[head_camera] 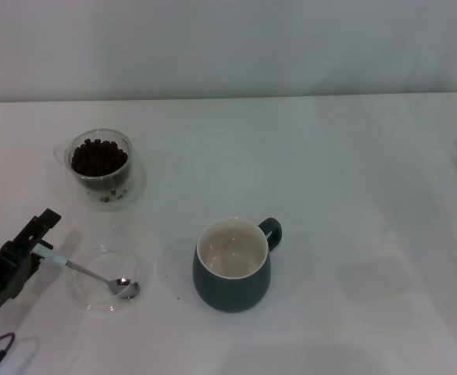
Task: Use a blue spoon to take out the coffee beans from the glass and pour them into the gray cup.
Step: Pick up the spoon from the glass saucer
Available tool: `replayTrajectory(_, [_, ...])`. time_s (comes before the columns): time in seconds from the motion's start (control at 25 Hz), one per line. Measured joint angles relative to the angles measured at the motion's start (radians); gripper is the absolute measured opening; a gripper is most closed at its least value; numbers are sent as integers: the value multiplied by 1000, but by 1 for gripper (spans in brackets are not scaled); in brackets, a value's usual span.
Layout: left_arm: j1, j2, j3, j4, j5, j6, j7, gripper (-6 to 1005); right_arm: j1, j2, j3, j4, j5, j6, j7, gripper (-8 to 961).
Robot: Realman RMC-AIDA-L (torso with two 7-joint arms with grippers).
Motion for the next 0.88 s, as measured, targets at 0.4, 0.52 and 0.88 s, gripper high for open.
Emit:
replayTrajectory(0.4, [9,-7,-2,-5,-5,-1,14,613,1,0,6,1,5,19,-2,511])
replayTrajectory(0.52, [9,-7,-3,-7,-6,-1,13,529,9,0,7,2,5,26,-3,511])
replayTrajectory(0.88, [9,-6,-6,-8,-7,0,7,304,11,0,7,6,6,27,-3,510])
